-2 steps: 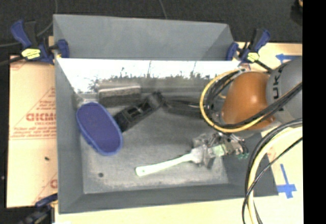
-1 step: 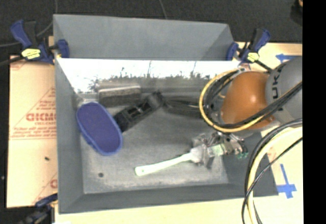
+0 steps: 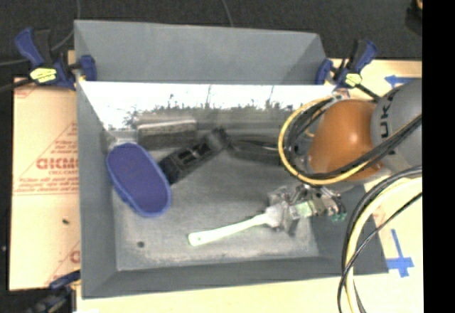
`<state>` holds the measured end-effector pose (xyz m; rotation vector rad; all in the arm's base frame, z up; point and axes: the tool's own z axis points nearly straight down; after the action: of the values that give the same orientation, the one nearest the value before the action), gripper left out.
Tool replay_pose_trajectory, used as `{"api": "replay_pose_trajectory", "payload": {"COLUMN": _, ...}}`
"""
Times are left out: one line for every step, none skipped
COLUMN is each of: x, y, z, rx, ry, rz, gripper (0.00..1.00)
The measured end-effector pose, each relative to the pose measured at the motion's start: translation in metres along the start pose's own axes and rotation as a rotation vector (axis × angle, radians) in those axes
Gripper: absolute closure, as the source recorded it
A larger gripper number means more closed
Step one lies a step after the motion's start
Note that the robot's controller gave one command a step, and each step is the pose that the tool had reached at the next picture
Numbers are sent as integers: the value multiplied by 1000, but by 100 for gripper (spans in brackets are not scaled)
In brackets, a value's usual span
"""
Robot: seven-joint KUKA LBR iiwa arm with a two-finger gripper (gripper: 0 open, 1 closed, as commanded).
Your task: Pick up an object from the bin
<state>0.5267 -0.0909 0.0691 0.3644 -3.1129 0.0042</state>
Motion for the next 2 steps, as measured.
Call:
{"api": "replay_pose_trajectory", "payload": {"x": 0, "y": 0, "z": -4, "rx": 0, "ry": 0, "rz": 1, "gripper": 100}}
{"api": "replay_pose_trajectory", "payload": {"x": 0, "y": -1, "z": -8, "rx": 1, "ry": -3, "rz": 1, "gripper": 100}}
